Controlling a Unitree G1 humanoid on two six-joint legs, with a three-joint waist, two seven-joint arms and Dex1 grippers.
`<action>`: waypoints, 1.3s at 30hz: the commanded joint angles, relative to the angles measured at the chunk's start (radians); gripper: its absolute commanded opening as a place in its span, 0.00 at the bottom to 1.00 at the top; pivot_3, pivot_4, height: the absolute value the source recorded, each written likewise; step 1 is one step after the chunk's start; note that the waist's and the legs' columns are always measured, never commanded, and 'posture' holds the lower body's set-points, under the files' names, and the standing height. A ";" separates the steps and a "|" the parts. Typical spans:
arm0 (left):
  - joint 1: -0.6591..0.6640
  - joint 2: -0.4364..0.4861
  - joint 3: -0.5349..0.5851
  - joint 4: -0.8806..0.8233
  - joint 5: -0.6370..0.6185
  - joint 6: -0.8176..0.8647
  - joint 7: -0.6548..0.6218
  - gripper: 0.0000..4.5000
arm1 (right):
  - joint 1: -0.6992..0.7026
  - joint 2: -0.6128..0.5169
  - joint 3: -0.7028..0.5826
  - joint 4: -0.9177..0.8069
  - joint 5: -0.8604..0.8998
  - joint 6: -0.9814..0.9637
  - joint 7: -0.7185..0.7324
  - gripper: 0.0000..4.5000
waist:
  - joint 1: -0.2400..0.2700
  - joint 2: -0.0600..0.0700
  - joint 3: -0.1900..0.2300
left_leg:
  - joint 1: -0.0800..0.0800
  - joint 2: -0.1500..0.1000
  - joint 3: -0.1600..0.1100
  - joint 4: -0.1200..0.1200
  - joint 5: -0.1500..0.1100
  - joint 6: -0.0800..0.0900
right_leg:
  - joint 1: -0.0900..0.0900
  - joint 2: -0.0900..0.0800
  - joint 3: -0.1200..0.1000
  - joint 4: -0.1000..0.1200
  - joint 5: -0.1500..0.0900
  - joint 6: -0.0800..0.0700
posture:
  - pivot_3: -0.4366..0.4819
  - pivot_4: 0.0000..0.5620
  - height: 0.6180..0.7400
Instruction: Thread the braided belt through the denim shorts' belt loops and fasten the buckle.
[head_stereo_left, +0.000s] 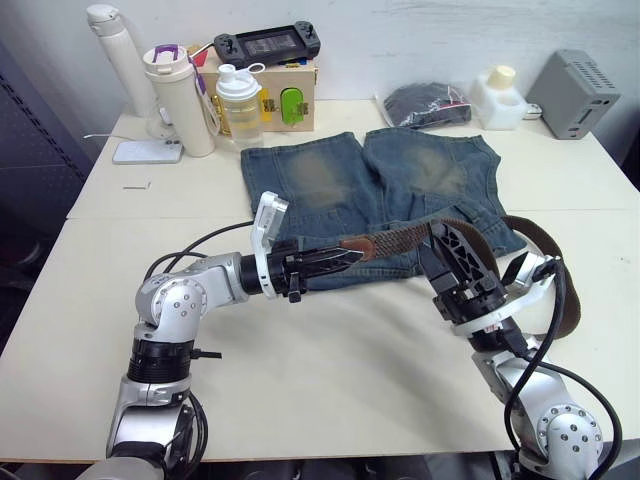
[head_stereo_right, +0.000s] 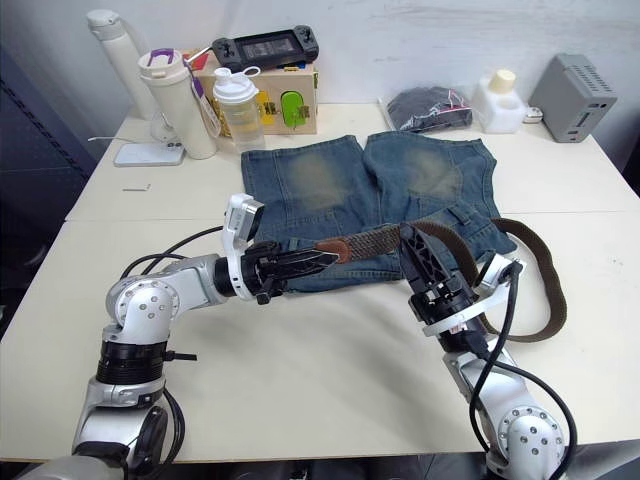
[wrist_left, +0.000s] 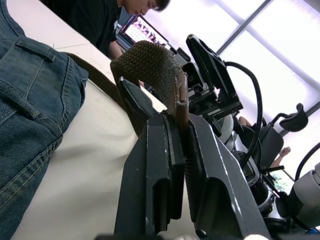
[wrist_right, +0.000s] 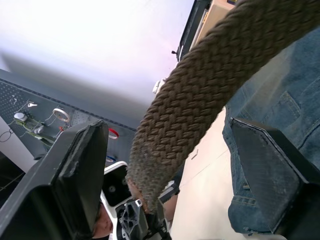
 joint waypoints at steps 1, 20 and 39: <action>-0.015 0.005 0.014 -0.016 -0.013 -0.016 -0.006 0.00 | -0.014 0.012 0.002 -0.011 0.003 -0.016 0.000 0.50 | 0.000 0.000 0.000 | 0.000 0.000 0.000 0.000 0.000 0.000 | 0.000 0.000 0.000 0.000 0.000 0.000 | 0.48 0.27 0.59; 0.000 0.054 -0.096 -0.012 0.148 -0.150 -0.039 0.48 | -0.032 0.035 -0.073 -0.011 0.011 -0.088 0.018 0.00 | 0.001 0.000 0.000 | 0.000 0.000 0.001 -0.001 0.000 0.000 | -0.001 0.000 0.001 0.000 0.000 0.000 | 0.48 0.27 0.59; -0.134 -0.018 -0.509 0.504 1.013 -1.055 0.039 0.54 | 0.039 -0.205 -0.493 0.053 0.084 -0.145 0.026 0.00 | 0.007 0.001 -0.001 | -0.007 0.000 0.013 -0.002 0.002 0.004 | -0.013 -0.004 -0.001 0.004 0.001 0.001 | 0.48 0.27 0.59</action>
